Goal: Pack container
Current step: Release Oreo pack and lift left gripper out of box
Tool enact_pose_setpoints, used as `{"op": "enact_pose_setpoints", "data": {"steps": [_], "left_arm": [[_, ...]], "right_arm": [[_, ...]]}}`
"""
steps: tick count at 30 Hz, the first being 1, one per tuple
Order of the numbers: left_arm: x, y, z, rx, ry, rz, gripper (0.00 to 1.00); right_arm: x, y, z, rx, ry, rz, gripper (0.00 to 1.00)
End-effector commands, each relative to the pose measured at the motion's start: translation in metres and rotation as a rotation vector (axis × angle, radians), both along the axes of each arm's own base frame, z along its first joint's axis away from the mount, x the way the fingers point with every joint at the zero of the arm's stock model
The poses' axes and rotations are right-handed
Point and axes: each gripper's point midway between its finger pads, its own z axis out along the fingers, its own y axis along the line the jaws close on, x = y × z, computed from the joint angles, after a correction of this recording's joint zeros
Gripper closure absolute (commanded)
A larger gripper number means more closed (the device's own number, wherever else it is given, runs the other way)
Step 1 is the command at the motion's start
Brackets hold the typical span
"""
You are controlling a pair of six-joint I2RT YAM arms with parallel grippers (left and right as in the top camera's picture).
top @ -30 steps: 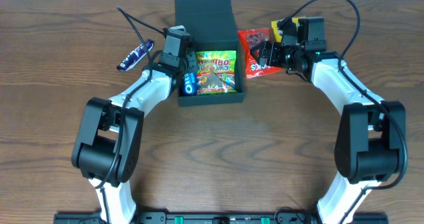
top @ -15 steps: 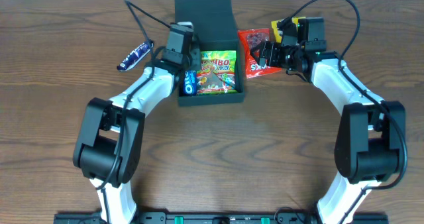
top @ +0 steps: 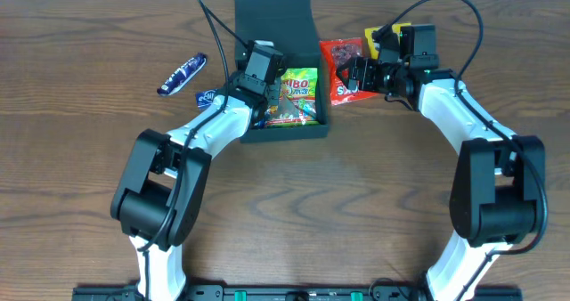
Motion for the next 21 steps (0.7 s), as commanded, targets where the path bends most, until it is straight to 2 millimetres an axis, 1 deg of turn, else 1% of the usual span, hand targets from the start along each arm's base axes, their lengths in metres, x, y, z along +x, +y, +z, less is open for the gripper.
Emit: {"op": "enact_pose_setpoints", "data": {"steps": [1, 4, 7, 10, 12, 13, 15, 16, 17, 18, 19, 20, 21], "left_arm": [[0.005, 0.007, -0.008, 0.044, 0.002, 0.015, 0.94], [0.003, 0.008, -0.021, 0.055, 0.027, 0.015, 0.94], [0.003, 0.007, -0.024, 0.056, 0.031, 0.014, 0.94], [0.005, 0.006, -0.02, 0.048, 0.019, 0.012, 0.94], [0.011, 0.003, -0.006, 0.036, -0.009, 0.012, 0.94], [0.016, 0.001, 0.005, 0.025, -0.032, 0.012, 0.94], [0.026, -0.003, 0.046, -0.008, -0.104, 0.014, 0.94], [0.028, -0.004, 0.062, -0.02, -0.13, 0.015, 0.94], [0.03, -0.005, 0.083, -0.033, -0.164, 0.013, 0.94], [0.03, -0.005, 0.1, -0.041, -0.192, 0.01, 0.94], [0.03, -0.004, 0.113, -0.042, -0.217, 0.003, 0.94], [0.029, -0.001, 0.132, -0.037, -0.251, -0.009, 0.94], [0.028, 0.002, 0.144, -0.034, -0.269, -0.012, 0.94]], "right_arm": [[-0.001, 0.004, 0.013, 0.0, -0.029, 0.021, 0.17], [-0.001, 0.004, 0.013, 0.001, -0.029, 0.021, 0.17], [-0.001, 0.004, 0.013, 0.001, -0.029, 0.021, 0.18], [-0.001, 0.004, 0.013, 0.0, -0.031, 0.021, 0.2], [0.001, 0.004, 0.015, 0.001, -0.042, 0.021, 0.22], [0.003, 0.004, 0.017, 0.003, -0.054, 0.021, 0.23], [0.008, 0.005, 0.025, 0.005, -0.088, 0.022, 0.25], [0.011, 0.005, 0.029, 0.0, -0.106, 0.028, 0.26], [0.015, 0.005, 0.034, -0.012, -0.129, 0.034, 0.27], [0.019, 0.003, 0.039, -0.029, -0.146, 0.028, 0.27], [0.024, 0.001, 0.043, -0.052, -0.163, 0.015, 0.27], [0.031, -0.002, 0.05, -0.091, -0.194, 0.004, 0.27], [0.035, -0.005, 0.054, -0.118, -0.213, -0.003, 0.26]]}}
